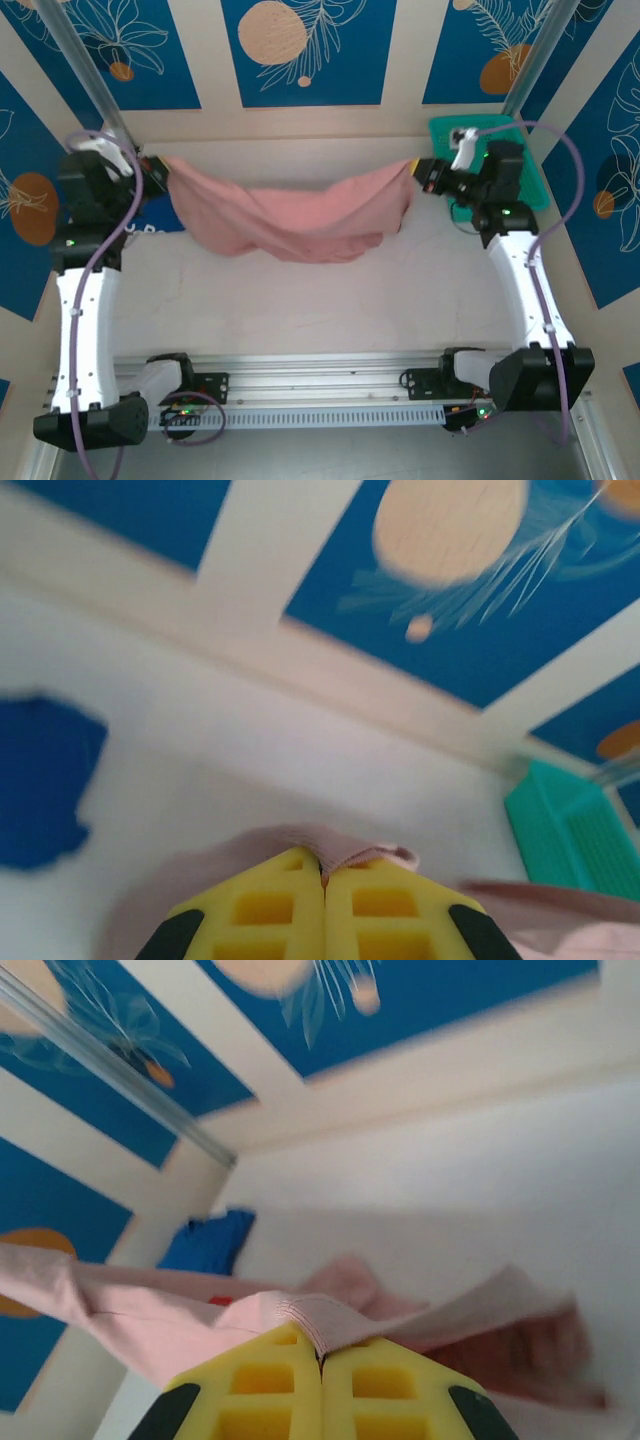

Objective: Fold the inside-out t-shirt

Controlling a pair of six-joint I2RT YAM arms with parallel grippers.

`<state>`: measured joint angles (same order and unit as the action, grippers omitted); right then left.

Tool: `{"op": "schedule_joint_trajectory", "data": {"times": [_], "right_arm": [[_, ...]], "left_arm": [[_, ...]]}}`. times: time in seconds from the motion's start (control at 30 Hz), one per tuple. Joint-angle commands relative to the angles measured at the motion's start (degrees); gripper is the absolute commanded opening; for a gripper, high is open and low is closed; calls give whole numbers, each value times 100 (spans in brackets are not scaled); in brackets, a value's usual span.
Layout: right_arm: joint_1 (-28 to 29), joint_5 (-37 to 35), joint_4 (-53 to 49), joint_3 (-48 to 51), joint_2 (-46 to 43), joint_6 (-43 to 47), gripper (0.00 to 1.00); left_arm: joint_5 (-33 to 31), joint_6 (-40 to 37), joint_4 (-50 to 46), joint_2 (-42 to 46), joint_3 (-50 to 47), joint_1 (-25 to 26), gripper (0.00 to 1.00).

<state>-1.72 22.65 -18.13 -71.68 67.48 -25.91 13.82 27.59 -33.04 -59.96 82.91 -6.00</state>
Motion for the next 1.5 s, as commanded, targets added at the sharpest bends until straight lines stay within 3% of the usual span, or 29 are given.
{"op": "schedule_joint_trajectory", "data": {"times": [0.0, 0.17, 0.43, 0.7, 0.87, 1.0, 1.17, 1.47], "right_arm": [[-85, -520, -785, -988, -642, 386, 0], [-127, -882, -1393, -1863, -1119, 672, 0], [-127, -1348, -1790, -2455, -1505, 973, 0], [-129, -1282, -915, -1509, -703, 697, 0], [-130, -1249, -665, -1941, 152, 601, 0], [-120, -1171, -832, -2384, 350, 699, 0], [-125, -1052, -1069, -2476, -9, 857, 0], [-114, -1176, -1668, -2596, -1605, 1118, 0]], "left_arm": [[-848, -590, -332, 192, 1309, -50, 0], [-1487, -1067, -761, 145, 2670, -50, 0], [-1678, -1503, -1387, -390, 4271, -41, 0], [-1546, -1452, -677, -1348, 3269, -49, 0], [-1377, -1412, -719, -2433, 4171, -50, 0], [-1098, -1333, -1030, -2928, 5184, -48, 0], [-831, -1226, -1006, -2433, 5159, -48, 0], [-993, -1379, -945, -514, 4460, -46, 0]]}}
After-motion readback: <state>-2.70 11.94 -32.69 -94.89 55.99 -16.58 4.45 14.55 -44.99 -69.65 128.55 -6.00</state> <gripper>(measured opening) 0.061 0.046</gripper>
